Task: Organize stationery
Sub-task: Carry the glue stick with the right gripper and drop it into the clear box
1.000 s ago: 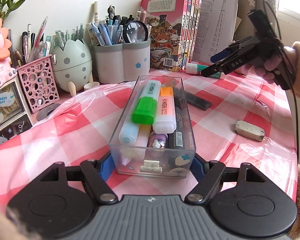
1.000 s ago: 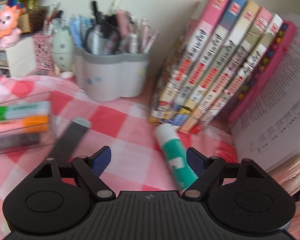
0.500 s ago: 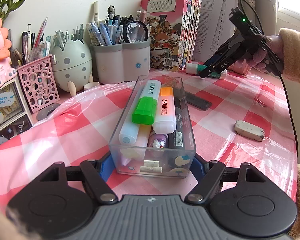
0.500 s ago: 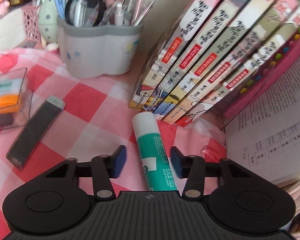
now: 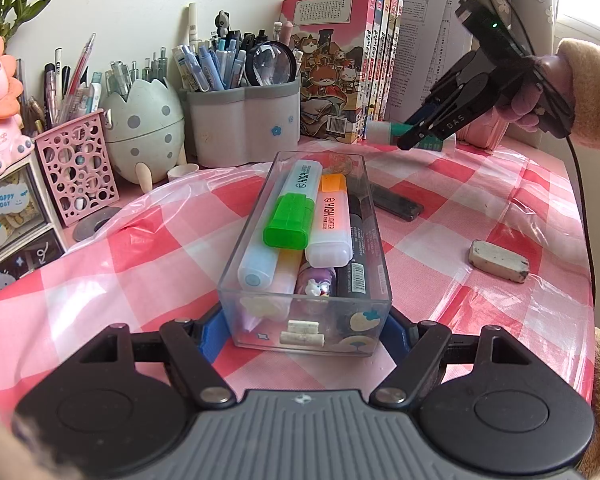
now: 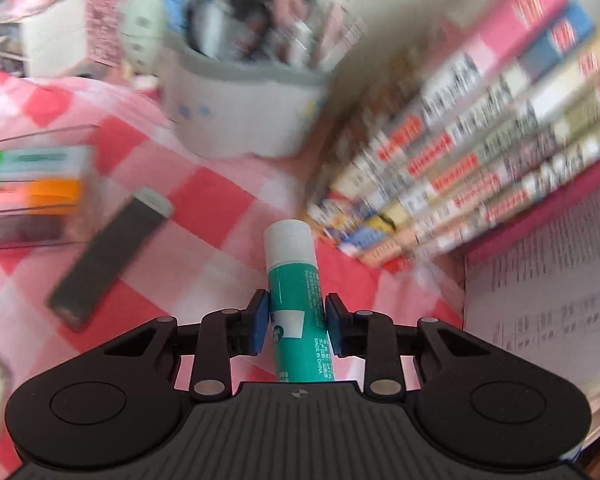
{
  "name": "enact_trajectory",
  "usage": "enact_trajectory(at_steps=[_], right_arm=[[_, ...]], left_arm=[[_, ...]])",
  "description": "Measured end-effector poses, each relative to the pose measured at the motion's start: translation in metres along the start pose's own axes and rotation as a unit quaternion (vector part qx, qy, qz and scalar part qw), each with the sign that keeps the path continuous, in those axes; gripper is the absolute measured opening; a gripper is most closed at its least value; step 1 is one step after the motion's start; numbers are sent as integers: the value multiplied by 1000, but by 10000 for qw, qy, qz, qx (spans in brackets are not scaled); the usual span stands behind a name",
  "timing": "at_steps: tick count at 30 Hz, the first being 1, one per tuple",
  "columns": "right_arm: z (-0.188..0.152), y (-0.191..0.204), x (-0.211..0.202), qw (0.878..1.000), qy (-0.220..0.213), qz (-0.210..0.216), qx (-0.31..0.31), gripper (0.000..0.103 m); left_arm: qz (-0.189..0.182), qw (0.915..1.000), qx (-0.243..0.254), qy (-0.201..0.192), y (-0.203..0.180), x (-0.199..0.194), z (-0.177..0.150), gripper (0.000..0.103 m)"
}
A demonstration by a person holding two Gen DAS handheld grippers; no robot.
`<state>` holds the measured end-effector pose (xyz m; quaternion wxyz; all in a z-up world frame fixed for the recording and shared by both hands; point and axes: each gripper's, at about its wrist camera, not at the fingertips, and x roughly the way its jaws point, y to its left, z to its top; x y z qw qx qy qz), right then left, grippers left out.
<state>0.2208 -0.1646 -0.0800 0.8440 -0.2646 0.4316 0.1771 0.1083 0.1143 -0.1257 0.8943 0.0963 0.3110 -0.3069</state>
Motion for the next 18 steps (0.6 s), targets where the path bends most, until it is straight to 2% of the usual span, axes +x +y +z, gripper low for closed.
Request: enact_trajectory(at_steps=[3, 5, 9, 12, 15, 18], right_arm=[[10, 17, -17, 9971, -344, 256, -630, 30], [17, 33, -31, 9902, -572, 465, -1182, 30], [32, 67, -61, 9645, -950, 1002, -2251, 30], [43, 92, -74, 9371, -1093, 1213, -3086, 30], [48, 117, -81, 9027, -1104, 1328, -3942, 30], [49, 141, -78, 8628, -1037, 1296, -4775, 30]], left_arm=[[0, 10000, 0, 0, 0, 0, 0, 51], [0, 10000, 0, 0, 0, 0, 0, 51], [0, 10000, 1, 0, 0, 0, 0, 52], [0, 10000, 1, 0, 1, 0, 0, 52], [0, 10000, 1, 1, 1, 0, 0, 52], [0, 10000, 1, 1, 1, 0, 0, 52]])
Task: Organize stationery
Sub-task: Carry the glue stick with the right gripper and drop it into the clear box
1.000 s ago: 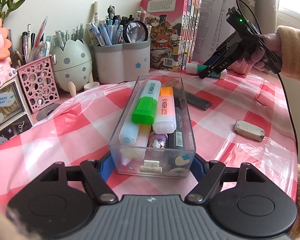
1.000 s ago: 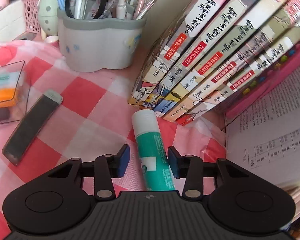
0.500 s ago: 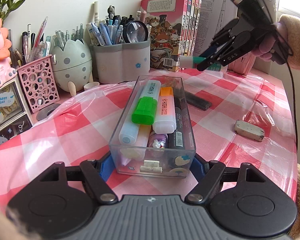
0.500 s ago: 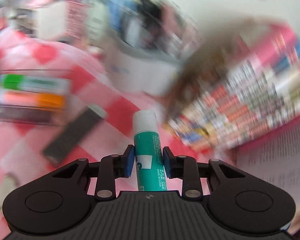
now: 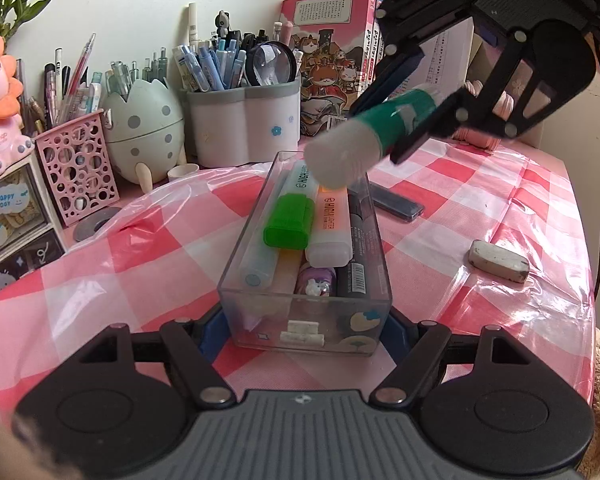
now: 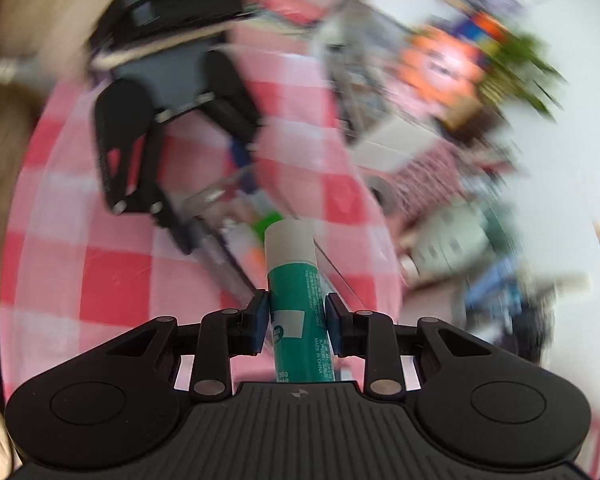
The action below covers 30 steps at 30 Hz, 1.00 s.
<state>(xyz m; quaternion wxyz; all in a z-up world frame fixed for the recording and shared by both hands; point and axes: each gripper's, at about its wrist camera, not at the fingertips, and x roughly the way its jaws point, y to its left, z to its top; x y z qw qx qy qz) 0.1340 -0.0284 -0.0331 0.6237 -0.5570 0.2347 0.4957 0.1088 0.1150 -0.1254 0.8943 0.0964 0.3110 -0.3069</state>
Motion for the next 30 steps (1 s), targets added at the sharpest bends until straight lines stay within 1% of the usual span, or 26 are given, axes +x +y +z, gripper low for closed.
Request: enact_trajectory(at_steps=[2, 5, 8, 11, 14, 19, 22, 24, 28, 30], right_arm=[[8, 8, 8, 9983, 142, 100, -560, 30], [13, 20, 14, 9913, 295, 202, -1269, 30], [16, 22, 20, 9848, 460, 337, -1641, 30], [16, 25, 29, 9777, 620, 257, -1991, 30], [17, 24, 29, 9771, 623, 276, -2015, 29], [17, 28, 23, 9767, 420, 173, -2096, 29], [18, 28, 24, 9766, 441, 104, -2102, 29], [17, 27, 24, 9771, 448, 3, -2081, 34], [16, 24, 21, 9795, 468, -70, -1960, 36], [16, 23, 19, 9812, 457, -109, -1870, 41]], left_arm=[[0, 10000, 0, 0, 0, 0, 0, 52], [-1, 10000, 0, 0, 0, 0, 0, 52], [-1, 10000, 0, 0, 0, 0, 0, 52], [0, 10000, 0, 0, 0, 0, 0, 52], [-1, 10000, 0, 0, 0, 0, 0, 52], [0, 10000, 0, 1, 1, 0, 0, 52], [1, 10000, 1, 0, 1, 0, 0, 52], [2, 10000, 2, 0, 0, 0, 0, 52], [1, 10000, 1, 0, 1, 0, 0, 52], [1, 10000, 1, 0, 1, 0, 0, 52]])
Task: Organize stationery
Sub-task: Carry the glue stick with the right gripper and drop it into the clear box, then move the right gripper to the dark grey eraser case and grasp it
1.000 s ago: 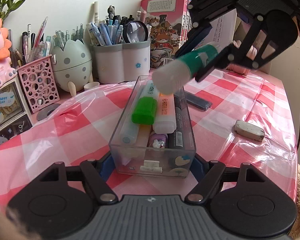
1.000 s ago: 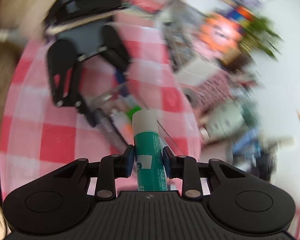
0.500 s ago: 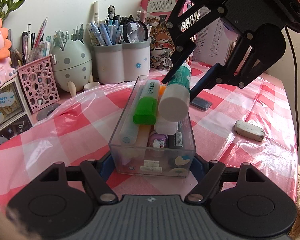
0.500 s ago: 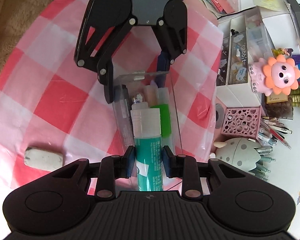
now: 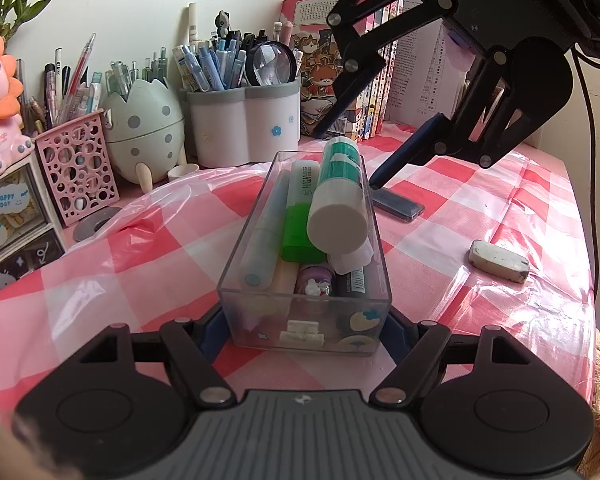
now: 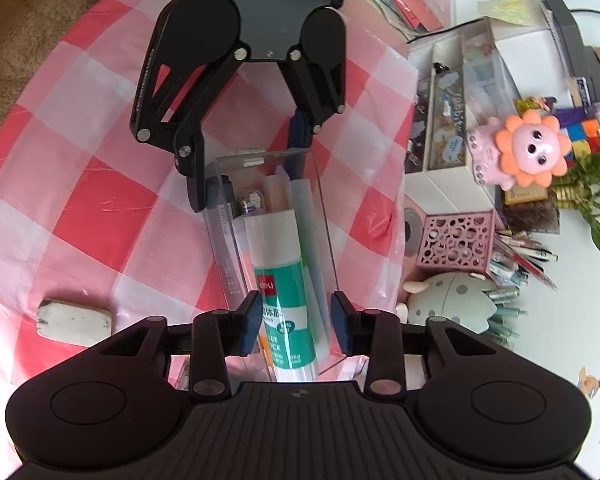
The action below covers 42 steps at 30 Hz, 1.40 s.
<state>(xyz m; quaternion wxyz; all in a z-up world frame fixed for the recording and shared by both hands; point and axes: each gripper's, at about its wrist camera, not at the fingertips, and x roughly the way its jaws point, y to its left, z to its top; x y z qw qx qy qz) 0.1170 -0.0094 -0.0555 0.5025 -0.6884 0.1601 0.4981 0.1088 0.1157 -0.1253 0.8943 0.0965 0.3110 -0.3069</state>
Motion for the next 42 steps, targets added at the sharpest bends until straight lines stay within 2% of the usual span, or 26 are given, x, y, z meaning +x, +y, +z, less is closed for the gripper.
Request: enact_trajectory(at_steps=[7, 12, 16, 22, 32, 33, 35, 42], right_arm=[[-10, 0, -11, 9974, -192, -218, 662, 47], [-27, 4, -18, 9883, -321, -437, 1424, 56], [-43, 9, -20, 9728, -403, -650, 2186, 62], [-60, 20, -18, 9447, -465, -826, 3141, 66], [-67, 35, -7, 9124, -370, -819, 3993, 72], [-68, 35, -6, 9075, -377, -807, 4105, 72], [-71, 34, -2, 8895, -401, -709, 4497, 72], [-88, 31, 14, 8113, -233, -621, 5809, 75]], left_arm=[[0, 10000, 0, -2, 0, 0, 0, 52], [1, 10000, 0, -2, 0, 0, 0, 52], [1, 10000, 0, -2, 0, 0, 0, 52], [1, 10000, -1, -2, 0, 0, 0, 52], [3, 10000, 0, -2, 0, 1, 0, 52], [3, 10000, 0, -2, 0, 1, 0, 52], [3, 10000, 0, -2, 0, 1, 0, 52], [5, 10000, 0, -2, 0, 1, 0, 52]])
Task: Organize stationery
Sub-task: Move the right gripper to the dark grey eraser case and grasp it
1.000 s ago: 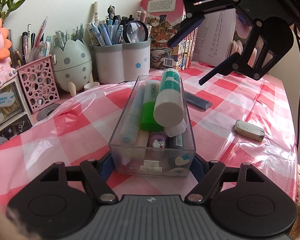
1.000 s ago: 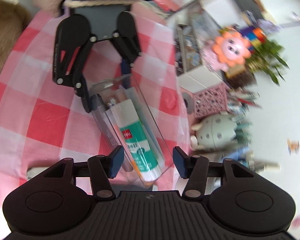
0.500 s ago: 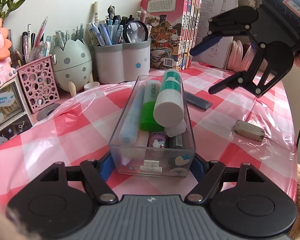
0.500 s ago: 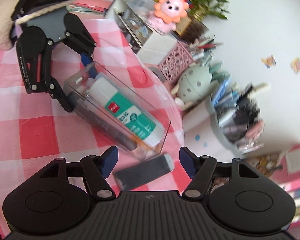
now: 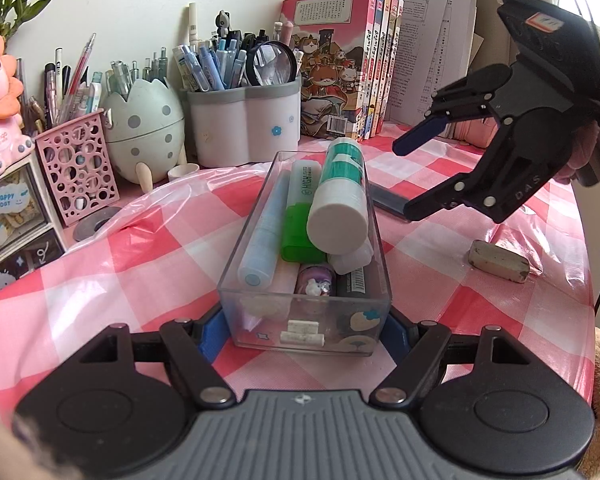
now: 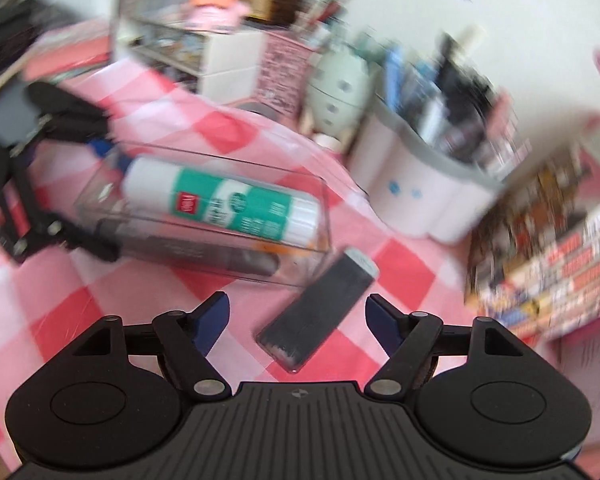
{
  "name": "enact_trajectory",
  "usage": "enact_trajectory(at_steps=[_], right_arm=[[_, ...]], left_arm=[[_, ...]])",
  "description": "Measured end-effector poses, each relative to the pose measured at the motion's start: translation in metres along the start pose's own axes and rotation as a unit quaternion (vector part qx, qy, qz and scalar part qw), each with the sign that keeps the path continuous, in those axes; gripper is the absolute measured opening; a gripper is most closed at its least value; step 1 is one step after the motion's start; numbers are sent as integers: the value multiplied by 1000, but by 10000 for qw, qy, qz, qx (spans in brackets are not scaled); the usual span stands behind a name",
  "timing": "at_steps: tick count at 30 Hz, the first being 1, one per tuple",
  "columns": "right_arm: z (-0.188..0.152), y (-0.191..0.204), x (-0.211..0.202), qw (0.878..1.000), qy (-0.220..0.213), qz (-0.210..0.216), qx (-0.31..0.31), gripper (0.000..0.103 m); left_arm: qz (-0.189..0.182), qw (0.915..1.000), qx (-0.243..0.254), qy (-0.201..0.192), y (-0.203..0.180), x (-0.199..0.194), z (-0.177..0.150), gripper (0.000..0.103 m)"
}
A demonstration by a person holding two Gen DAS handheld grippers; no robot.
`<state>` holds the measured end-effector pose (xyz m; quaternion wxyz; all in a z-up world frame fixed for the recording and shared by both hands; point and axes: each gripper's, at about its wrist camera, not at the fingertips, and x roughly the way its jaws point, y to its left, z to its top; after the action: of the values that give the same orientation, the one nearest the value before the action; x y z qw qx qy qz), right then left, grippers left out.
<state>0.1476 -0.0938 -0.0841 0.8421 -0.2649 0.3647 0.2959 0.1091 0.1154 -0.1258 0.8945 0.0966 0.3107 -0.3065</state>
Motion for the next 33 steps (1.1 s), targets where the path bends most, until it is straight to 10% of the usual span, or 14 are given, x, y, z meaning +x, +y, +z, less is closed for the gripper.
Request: enact_trajectory(at_steps=[7, 16, 33], right_arm=[[-5, -16, 22, 9942, 307, -72, 1030, 71], [-19, -34, 19, 9872, 324, 147, 1554, 37], [-33, -55, -2, 9826, 771, -95, 1686, 48]], left_arm=[[0, 10000, 1, 0, 0, 0, 0, 52], [1, 10000, 1, -1, 0, 0, 0, 52], [3, 10000, 1, -1, 0, 0, 0, 52]])
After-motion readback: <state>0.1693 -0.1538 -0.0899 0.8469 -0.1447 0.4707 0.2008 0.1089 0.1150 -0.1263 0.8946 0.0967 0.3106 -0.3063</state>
